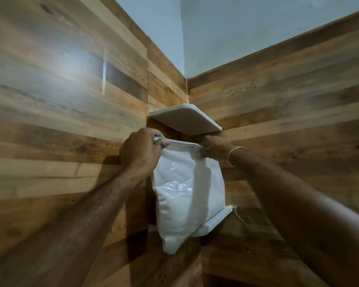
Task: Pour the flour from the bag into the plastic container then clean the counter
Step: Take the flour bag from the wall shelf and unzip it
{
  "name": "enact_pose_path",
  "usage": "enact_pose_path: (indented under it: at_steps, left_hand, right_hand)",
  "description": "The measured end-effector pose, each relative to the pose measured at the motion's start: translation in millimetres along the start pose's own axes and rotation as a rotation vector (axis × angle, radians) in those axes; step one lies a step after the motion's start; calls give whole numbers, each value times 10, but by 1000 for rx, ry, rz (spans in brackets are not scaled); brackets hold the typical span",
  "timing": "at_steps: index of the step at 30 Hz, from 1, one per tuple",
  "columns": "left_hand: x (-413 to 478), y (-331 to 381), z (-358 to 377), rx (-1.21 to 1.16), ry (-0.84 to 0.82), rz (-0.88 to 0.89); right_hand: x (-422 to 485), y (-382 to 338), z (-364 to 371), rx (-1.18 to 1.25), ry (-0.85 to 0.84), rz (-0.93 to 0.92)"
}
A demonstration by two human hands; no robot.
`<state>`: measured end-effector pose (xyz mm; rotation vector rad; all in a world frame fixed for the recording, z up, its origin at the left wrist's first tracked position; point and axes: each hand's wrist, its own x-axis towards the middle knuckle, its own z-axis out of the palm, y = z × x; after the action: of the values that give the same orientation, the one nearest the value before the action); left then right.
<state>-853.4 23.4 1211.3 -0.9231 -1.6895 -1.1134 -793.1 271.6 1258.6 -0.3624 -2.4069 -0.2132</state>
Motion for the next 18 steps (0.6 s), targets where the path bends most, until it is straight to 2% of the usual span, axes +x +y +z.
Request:
enact_pose_path:
  at_steps: [3,9,14,18]
  left_hand:
    - [-29,14,14,-68,-9,-15]
    - [-112,244,-53,-126,48,18]
    - [-294,618,-211,-152,81,-21]
    - [-725,1167,-254,-183,8,-45]
  right_hand:
    - [-209,168,20,80,-12,33]
    - [-819,302,-449,7,200,-5]
    - [-1331,494,-936,-47,232,24]
    - [-2013,784,-1230,-32,148,71]
